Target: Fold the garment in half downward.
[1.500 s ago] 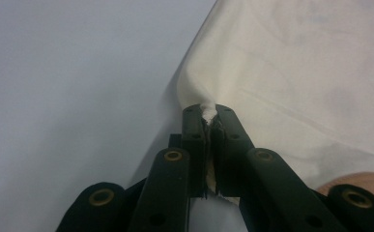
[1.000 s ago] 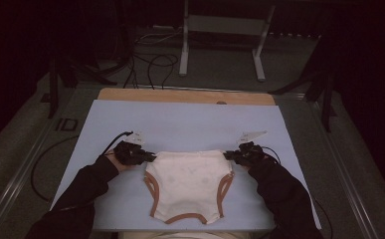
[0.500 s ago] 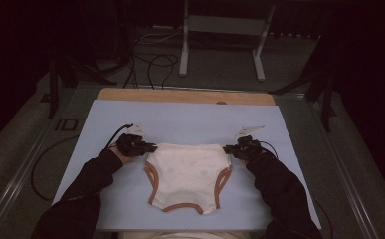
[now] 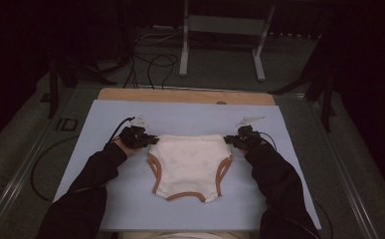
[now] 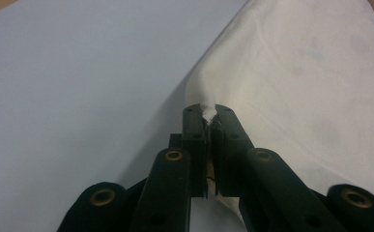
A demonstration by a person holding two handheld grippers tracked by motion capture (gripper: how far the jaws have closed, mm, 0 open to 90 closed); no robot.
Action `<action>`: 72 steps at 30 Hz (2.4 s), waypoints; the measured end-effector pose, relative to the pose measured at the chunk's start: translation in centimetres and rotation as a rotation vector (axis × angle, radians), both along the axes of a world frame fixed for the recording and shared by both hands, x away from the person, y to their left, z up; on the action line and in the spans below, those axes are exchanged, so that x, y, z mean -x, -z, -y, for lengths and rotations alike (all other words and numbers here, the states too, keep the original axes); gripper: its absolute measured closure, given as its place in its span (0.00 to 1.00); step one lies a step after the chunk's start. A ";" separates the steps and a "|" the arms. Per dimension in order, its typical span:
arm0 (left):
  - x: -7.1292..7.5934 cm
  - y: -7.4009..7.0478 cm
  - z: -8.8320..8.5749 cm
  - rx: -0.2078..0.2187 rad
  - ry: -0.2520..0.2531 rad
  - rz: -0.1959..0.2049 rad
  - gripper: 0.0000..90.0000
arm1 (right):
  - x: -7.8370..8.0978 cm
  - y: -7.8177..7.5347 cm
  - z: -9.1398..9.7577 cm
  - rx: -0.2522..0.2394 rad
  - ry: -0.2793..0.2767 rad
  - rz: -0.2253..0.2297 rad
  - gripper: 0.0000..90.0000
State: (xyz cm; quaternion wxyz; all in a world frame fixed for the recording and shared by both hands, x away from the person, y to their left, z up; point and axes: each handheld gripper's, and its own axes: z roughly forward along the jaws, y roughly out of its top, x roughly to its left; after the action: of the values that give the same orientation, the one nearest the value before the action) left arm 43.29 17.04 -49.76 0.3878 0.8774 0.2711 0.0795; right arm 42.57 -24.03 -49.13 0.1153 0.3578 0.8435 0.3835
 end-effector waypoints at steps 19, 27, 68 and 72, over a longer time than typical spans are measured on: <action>-2.6 1.4 0.5 -0.004 -0.076 -0.033 0.95 | -3.1 1.0 -0.3 0.033 0.065 -0.023 0.97; -3.1 1.4 0.6 0.015 -0.097 -0.053 0.95 | -3.6 1.1 -0.7 0.038 0.083 -0.031 0.96; -0.3 -2.1 -0.3 0.090 -0.122 -0.026 0.00 | -2.5 -1.8 -1.0 -0.082 0.025 -0.039 0.14; 0.4 -2.7 -0.5 0.110 -0.104 -0.009 0.00 | -2.5 -2.2 -1.2 -0.096 0.021 -0.043 0.14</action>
State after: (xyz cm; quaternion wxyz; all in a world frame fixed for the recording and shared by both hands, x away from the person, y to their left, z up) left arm 42.88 17.54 -47.06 0.4296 0.8397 0.3222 0.0805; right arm 45.08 -22.79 -46.91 0.0840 0.3798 0.8226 0.4148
